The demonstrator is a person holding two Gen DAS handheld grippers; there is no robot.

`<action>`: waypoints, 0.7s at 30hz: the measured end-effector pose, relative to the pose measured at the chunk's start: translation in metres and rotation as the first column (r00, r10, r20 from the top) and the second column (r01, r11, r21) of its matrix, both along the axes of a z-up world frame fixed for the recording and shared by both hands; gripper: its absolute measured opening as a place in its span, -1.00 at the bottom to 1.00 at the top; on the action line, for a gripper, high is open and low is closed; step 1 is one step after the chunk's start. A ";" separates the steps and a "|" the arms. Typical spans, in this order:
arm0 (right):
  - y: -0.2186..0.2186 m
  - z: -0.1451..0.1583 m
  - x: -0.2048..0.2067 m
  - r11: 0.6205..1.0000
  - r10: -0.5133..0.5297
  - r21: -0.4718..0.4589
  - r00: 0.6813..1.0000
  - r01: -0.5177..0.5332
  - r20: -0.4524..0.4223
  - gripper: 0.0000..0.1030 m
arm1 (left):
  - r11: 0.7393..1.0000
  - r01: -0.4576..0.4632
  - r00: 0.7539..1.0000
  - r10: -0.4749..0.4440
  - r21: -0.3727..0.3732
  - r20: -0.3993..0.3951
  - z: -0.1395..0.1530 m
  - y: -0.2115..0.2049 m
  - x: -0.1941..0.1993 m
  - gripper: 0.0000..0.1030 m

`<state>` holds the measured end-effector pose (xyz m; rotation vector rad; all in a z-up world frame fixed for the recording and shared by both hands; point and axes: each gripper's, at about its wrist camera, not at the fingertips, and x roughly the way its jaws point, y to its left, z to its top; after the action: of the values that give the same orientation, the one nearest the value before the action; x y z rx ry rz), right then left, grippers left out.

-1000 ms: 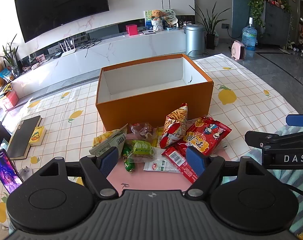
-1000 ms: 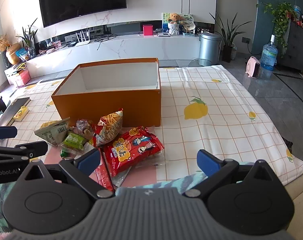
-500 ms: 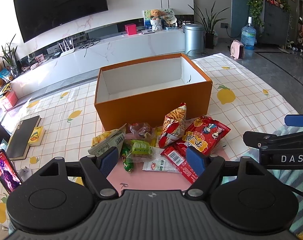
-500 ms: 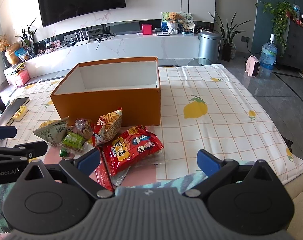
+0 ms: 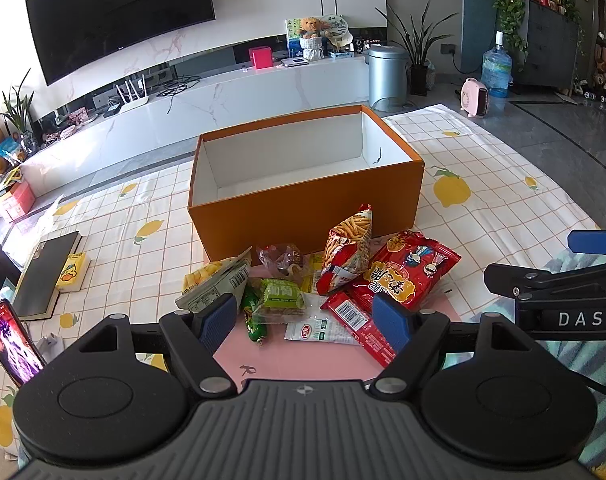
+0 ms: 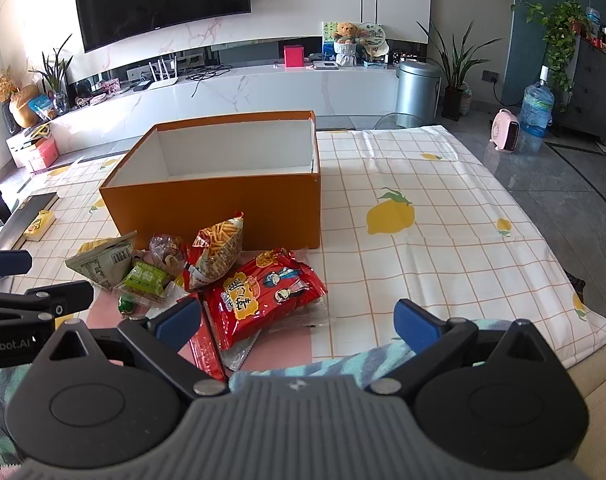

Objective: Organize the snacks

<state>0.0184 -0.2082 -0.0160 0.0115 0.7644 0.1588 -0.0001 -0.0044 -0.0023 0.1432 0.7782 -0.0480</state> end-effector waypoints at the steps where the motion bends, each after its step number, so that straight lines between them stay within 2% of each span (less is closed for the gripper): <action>1: 0.000 0.000 0.000 1.000 0.000 0.000 1.000 0.000 0.000 0.92 | 1.000 0.000 1.000 0.000 0.000 0.000 0.000 0.000 0.000 0.75; 16: 0.000 -0.003 0.000 1.000 0.002 0.003 1.000 -0.002 0.011 0.92 | 1.000 0.025 1.000 -0.025 -0.015 -0.003 0.001 0.002 0.002 0.73; 19: -0.001 -0.005 -0.001 0.999 0.009 0.031 0.999 -0.010 0.043 0.92 | 0.999 0.013 1.000 -0.013 -0.034 -0.004 0.000 0.008 0.005 0.65; 21: -0.002 -0.007 0.000 0.999 0.017 0.048 0.999 -0.020 0.050 0.92 | 0.998 0.028 1.000 -0.028 -0.061 -0.010 0.000 0.011 0.007 0.41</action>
<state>0.0182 -0.2099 -0.0230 0.0464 0.7113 0.1944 0.0064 0.0070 -0.0028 0.0960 0.7851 -0.0989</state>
